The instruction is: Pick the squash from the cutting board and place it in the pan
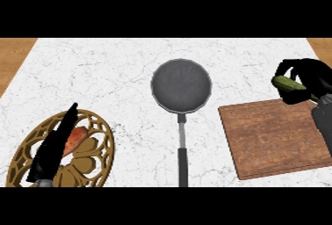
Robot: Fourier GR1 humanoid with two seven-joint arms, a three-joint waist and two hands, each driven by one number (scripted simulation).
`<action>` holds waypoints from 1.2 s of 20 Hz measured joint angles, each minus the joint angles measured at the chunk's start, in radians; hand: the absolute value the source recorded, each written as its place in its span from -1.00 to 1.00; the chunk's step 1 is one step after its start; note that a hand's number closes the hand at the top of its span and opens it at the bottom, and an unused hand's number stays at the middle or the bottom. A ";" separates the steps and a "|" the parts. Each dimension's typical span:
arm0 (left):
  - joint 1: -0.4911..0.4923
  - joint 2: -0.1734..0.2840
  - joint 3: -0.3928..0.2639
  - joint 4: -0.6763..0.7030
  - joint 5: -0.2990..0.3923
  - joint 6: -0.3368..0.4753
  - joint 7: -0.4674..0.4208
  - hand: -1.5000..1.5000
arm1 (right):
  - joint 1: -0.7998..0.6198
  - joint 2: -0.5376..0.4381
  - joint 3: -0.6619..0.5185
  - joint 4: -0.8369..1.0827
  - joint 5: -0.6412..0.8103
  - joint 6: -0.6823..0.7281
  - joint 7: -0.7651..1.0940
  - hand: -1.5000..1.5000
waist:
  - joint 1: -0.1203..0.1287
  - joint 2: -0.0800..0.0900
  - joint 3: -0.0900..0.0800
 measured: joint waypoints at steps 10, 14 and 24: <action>-0.008 0.006 0.030 0.023 0.013 -0.028 -0.026 0.00 | -0.141 0.114 -0.006 -0.096 -0.032 -0.111 -0.060 1.00 | 0.006 0.002 -0.001; -0.012 0.004 0.030 0.014 0.009 -0.036 -0.015 0.00 | -0.234 0.213 0.007 -0.046 -0.047 -0.100 -0.016 1.00 | 0.013 0.003 -0.001; -0.026 0.001 0.038 0.016 0.004 -0.056 -0.019 0.00 | -0.455 0.419 -0.015 0.303 -0.051 -0.180 0.022 1.00 | 0.030 0.011 -0.001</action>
